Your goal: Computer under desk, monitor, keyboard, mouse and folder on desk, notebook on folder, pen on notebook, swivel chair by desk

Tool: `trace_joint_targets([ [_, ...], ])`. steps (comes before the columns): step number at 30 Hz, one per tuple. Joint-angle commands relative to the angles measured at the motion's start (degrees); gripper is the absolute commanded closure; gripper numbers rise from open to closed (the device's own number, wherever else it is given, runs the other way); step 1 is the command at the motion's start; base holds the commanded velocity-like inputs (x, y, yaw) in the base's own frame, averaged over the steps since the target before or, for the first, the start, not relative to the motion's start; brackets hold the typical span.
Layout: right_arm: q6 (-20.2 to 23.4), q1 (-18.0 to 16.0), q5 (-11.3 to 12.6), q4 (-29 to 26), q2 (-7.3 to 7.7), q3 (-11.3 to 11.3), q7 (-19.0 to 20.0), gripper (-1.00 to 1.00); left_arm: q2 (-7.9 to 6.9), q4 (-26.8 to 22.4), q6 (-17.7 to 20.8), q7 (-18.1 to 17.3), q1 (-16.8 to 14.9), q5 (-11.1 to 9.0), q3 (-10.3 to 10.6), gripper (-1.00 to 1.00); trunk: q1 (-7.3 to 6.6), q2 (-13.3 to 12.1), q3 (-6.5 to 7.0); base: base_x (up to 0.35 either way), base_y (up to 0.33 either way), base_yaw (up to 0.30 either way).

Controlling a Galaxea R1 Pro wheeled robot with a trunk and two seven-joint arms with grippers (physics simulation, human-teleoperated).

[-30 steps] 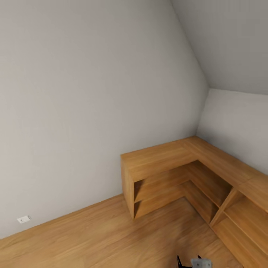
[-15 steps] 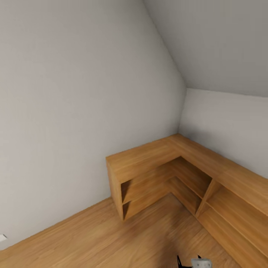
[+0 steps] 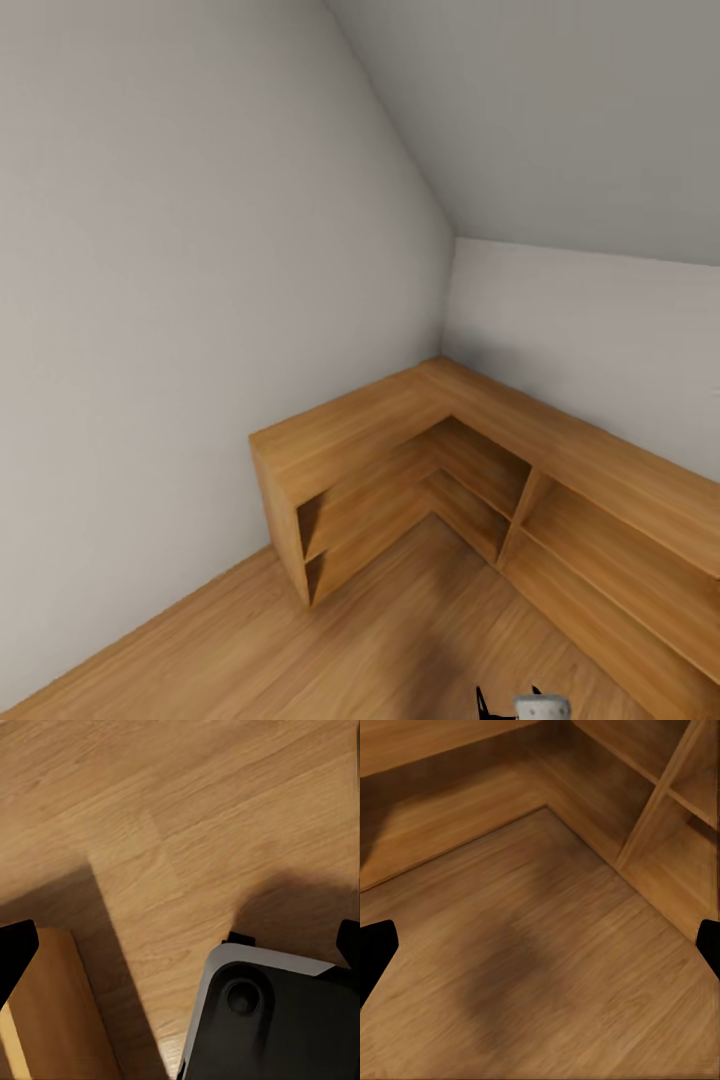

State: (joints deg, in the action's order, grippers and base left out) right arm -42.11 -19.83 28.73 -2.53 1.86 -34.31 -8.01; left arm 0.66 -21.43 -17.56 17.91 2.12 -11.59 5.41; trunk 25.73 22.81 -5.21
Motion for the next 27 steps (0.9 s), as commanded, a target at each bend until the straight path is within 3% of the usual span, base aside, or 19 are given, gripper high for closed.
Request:
trace_joint_targets([
  [1, -0.08, -0.04, 0.20, -0.02, 0.00, -0.50, -0.34, -1.00, -0.05, -0.10, -0.11, 0.37, 0.01, -0.54, 0.51, -1.00, 0.06, 0.11, -0.08, 0.212, 0.183, -0.281],
  [27, -0.08, -0.04, 0.27, 0.07, -0.01, -0.58, -0.34, -1.00, -0.05, -0.10, -0.11, 0.37, 0.00, -0.54, 0.48, -1.00, 0.06, 0.11, 0.54, 0.029, 0.021, -0.281],
])
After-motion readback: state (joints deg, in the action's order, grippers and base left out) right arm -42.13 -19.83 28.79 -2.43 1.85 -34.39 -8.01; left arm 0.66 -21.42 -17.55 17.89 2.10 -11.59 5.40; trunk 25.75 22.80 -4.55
